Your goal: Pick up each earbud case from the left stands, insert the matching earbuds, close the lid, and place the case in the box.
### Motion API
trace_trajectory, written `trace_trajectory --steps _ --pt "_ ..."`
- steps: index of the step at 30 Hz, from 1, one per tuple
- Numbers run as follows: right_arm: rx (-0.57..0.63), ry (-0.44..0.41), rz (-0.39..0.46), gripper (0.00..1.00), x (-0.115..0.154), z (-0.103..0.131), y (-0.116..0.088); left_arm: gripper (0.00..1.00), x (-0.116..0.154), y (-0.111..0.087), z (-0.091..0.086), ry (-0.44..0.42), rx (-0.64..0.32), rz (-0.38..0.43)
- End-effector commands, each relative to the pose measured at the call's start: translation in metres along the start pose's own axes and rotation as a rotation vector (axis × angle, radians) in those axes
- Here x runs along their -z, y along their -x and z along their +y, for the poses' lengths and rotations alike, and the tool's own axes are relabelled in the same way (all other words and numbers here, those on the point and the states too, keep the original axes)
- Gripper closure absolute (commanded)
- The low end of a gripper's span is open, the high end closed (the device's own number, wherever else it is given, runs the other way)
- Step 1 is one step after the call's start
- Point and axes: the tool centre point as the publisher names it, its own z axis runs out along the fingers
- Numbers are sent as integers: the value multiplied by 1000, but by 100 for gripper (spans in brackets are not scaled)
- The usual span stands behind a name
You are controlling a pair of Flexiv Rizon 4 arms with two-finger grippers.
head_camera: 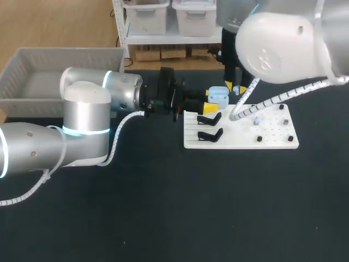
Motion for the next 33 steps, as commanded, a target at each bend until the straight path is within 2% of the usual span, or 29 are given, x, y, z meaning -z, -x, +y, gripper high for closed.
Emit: trace_trajectory --steps 1,18,22,33 --pt "0 12 1 100 0 -6 1 100 0 -2 -2 7 -3 -4" --pt "0 12 1 100 0 -6 1 100 -1 -2 -3 8 -4 -4" --pt "0 12 1 100 0 -6 1 100 -2 -2 -5 30 -4 3" --pt "-14 -46 -24 100 6 8 -6 100 -4 1 -10 56 -10 24"
